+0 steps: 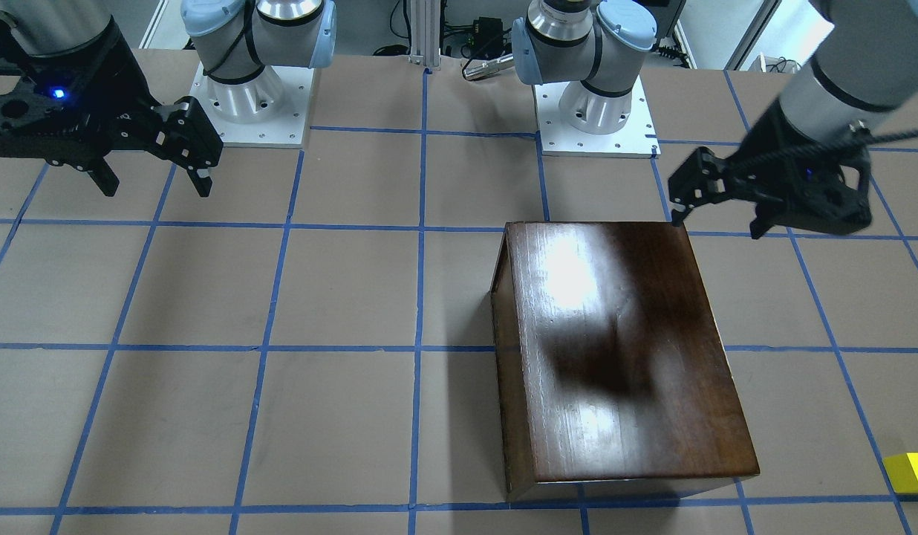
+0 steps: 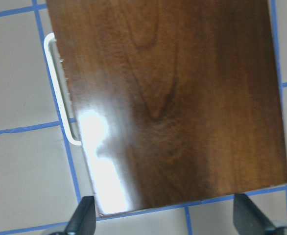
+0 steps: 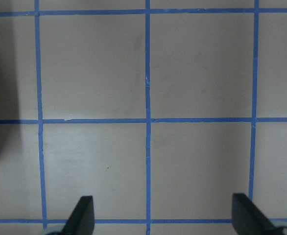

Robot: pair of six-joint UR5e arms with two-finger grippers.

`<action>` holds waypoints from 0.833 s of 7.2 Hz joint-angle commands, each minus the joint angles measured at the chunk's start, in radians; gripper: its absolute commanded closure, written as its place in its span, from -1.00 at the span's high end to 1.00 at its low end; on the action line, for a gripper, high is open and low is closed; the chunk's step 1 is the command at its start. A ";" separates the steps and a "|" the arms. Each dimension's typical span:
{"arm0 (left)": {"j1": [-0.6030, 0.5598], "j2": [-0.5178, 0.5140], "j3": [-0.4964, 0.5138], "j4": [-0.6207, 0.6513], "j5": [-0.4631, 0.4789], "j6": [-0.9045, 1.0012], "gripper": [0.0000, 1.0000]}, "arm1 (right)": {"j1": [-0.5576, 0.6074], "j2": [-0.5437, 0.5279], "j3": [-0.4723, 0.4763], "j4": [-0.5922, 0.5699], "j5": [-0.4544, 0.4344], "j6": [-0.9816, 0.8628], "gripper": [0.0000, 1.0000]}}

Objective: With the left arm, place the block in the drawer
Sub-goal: 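Move the left gripper down beside the cabinet toward the white drawer handle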

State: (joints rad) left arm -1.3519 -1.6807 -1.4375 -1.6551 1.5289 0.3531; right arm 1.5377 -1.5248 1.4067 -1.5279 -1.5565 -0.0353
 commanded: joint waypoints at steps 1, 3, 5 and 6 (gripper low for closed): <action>0.127 -0.077 -0.001 0.001 -0.071 0.139 0.98 | 0.001 0.000 0.000 0.000 0.000 0.000 1.00; 0.225 -0.160 -0.003 0.032 -0.204 0.263 0.98 | 0.001 0.000 0.000 0.000 0.000 0.000 1.00; 0.275 -0.220 -0.038 0.085 -0.272 0.285 0.98 | -0.001 0.000 0.000 0.000 0.000 0.000 1.00; 0.275 -0.237 -0.085 0.142 -0.271 0.285 0.98 | 0.001 -0.001 0.000 0.000 0.000 0.000 1.00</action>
State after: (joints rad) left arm -1.0869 -1.8903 -1.4784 -1.5727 1.2705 0.6297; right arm 1.5376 -1.5250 1.4067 -1.5278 -1.5570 -0.0353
